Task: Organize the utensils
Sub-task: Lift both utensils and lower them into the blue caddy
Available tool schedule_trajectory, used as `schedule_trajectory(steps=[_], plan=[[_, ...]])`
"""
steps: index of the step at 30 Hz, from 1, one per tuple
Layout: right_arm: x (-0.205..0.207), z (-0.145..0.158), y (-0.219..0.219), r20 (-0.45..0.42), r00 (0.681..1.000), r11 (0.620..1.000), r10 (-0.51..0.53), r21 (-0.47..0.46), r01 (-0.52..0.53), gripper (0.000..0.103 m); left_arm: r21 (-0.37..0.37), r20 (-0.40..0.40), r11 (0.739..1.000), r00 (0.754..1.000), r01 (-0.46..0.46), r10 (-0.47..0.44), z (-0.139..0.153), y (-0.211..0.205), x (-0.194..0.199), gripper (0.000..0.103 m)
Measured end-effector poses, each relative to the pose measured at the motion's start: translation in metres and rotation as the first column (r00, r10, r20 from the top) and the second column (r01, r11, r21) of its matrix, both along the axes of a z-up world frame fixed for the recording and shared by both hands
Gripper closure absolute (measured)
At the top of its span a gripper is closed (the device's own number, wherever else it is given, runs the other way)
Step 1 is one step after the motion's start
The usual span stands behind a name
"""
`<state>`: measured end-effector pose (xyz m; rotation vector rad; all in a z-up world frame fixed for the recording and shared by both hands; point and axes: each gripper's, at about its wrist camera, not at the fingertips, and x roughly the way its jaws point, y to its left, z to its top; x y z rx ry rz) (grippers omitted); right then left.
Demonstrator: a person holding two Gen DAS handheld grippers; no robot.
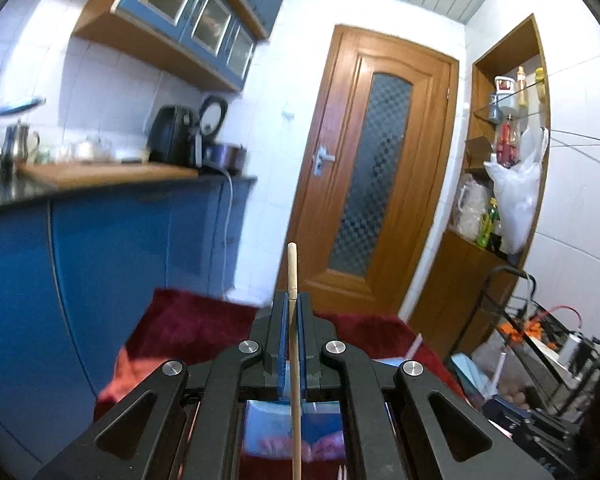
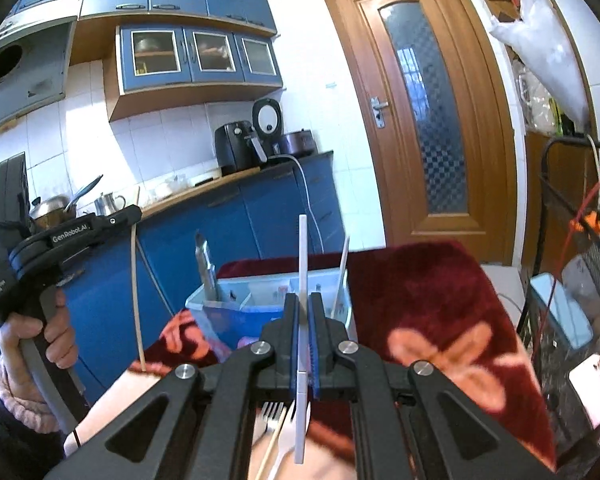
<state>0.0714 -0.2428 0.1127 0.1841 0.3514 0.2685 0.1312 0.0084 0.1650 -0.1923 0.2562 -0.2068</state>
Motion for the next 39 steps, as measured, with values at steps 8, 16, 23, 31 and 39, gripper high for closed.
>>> schedule_trajectory(steps=[8,16,23,31,39], plan=[[0.019,0.022,0.007,0.088,0.996,1.000,-0.003,-0.027,0.006,0.097,0.012,0.132,0.995,0.987,-0.096,0.094,0.019,-0.010,0.029,0.099],[0.053,0.034,0.005,0.141,0.990,1.000,-0.026,-0.013,0.028,0.097,-0.039,0.168,0.980,0.965,-0.197,0.200,0.009,-0.005,0.058,0.099],[0.076,0.028,0.008,0.167,0.984,0.997,-0.058,-0.037,0.065,0.097,-0.042,0.183,0.972,0.955,-0.230,0.234,-0.014,-0.009,0.071,0.099],[0.095,0.002,0.017,0.114,0.993,0.995,-0.031,-0.093,0.041,0.097,-0.011,0.151,0.970,0.959,-0.242,0.241,-0.043,-0.011,0.078,0.099],[0.105,-0.013,0.023,0.020,1.000,0.994,0.000,-0.110,0.002,0.097,0.020,0.083,0.978,0.976,-0.206,0.203,-0.062,-0.009,0.079,0.099]])
